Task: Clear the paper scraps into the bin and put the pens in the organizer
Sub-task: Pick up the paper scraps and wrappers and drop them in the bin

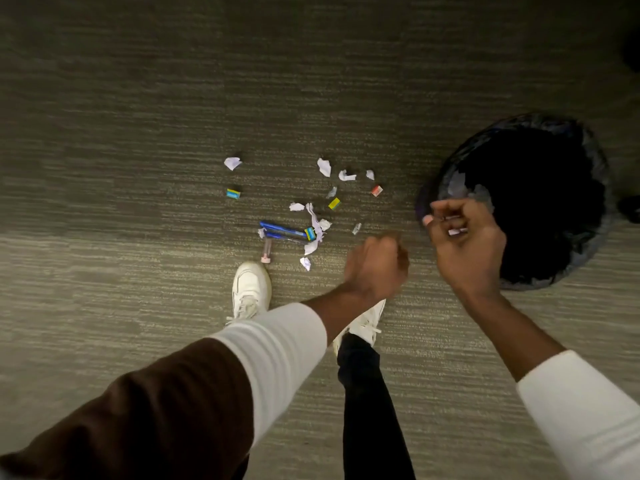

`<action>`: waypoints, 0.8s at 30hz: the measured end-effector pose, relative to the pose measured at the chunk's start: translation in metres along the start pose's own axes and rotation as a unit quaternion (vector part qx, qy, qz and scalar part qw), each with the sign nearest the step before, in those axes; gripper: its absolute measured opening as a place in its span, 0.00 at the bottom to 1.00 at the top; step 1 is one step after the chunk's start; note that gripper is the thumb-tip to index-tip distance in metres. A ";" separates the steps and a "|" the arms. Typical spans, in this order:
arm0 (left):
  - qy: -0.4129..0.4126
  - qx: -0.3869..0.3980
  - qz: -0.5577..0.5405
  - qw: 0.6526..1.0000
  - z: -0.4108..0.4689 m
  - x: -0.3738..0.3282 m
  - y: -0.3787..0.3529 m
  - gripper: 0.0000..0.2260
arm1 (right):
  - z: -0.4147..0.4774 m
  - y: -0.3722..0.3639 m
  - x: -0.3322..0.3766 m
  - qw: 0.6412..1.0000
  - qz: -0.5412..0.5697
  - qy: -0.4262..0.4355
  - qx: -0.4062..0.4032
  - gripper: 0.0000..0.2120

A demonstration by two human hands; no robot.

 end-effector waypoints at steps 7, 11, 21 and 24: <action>0.074 0.078 0.092 0.990 -0.017 0.139 -0.041 0.15 | -0.032 -0.155 -0.026 0.903 -0.225 0.003 0.366 0.36; 0.101 0.075 0.126 0.984 -0.007 0.214 -0.078 0.32 | -0.035 -0.222 -0.074 0.801 -0.388 0.053 0.452 0.47; -0.037 0.008 0.176 0.984 0.060 0.271 -0.160 0.52 | -0.002 -0.351 -0.167 0.754 -0.448 0.140 0.460 0.60; -0.064 -0.002 0.195 0.979 0.071 0.259 -0.169 0.40 | 0.003 -0.363 -0.176 0.759 -0.429 0.137 0.470 0.55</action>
Point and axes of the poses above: each hand's wrist, its own z-axis towards the middle knuckle, its own y-axis out of the back of the hand, x = y × z, the point moved 7 cm from there along z, towards the middle knuckle, and after that the axes turned 14 degrees about z, right-handed, at the moved point
